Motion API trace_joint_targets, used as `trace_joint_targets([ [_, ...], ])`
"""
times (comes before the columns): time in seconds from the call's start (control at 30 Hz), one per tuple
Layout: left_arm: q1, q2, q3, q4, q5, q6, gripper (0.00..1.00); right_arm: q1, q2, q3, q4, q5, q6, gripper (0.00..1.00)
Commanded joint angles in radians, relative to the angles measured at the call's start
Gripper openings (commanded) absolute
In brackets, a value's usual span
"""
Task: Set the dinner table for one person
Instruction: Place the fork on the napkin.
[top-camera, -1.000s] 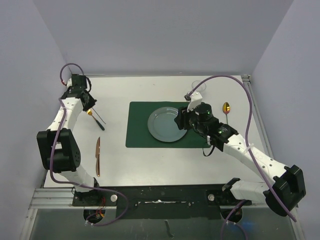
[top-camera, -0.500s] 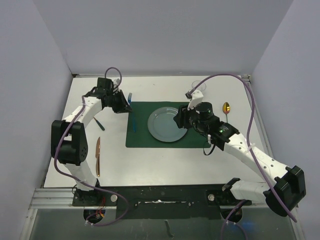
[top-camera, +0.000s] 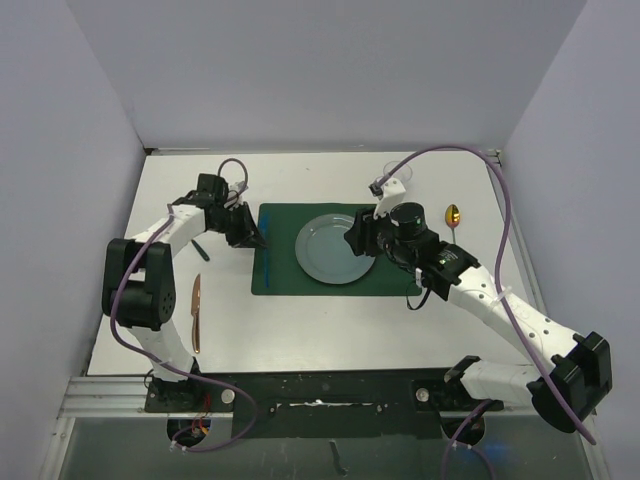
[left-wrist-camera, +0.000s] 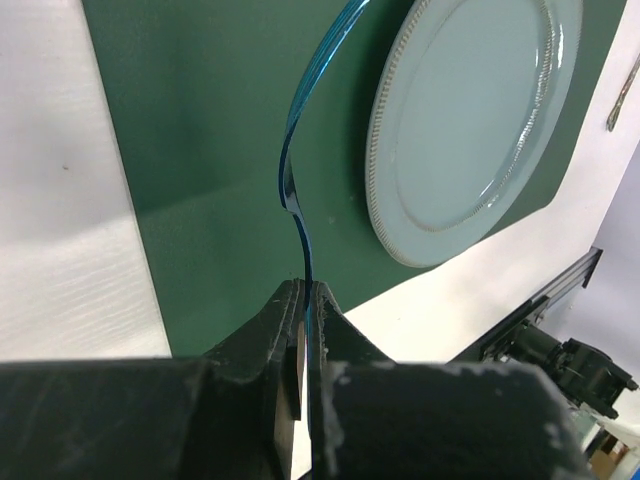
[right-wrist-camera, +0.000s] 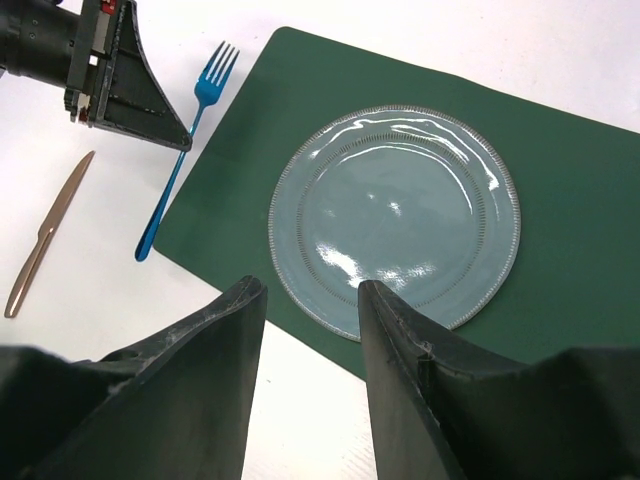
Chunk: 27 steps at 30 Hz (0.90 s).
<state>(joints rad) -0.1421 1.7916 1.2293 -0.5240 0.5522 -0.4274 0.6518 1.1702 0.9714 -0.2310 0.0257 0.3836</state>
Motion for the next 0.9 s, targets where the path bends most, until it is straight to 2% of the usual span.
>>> trace_joint_targets([
  [0.0, 0.003, -0.026, -0.006, 0.077, 0.065, 0.012, 0.00, 0.012, -0.021, 0.049, 0.023, -0.004, 0.012, 0.42],
  [0.37, 0.003, 0.047, -0.082, 0.274, 0.144, -0.090, 0.00, 0.015, -0.012, 0.058, 0.009, 0.010, 0.012, 0.42],
  [0.57, 0.001, 0.130, -0.097, 0.362, 0.178, -0.097, 0.00, 0.019, -0.007, 0.068, 0.000, 0.014, 0.011, 0.42],
  [0.87, 0.004, 0.243, -0.012, 0.365, 0.192, -0.080, 0.00, 0.031, 0.001, 0.088, -0.023, 0.041, 0.006, 0.42],
])
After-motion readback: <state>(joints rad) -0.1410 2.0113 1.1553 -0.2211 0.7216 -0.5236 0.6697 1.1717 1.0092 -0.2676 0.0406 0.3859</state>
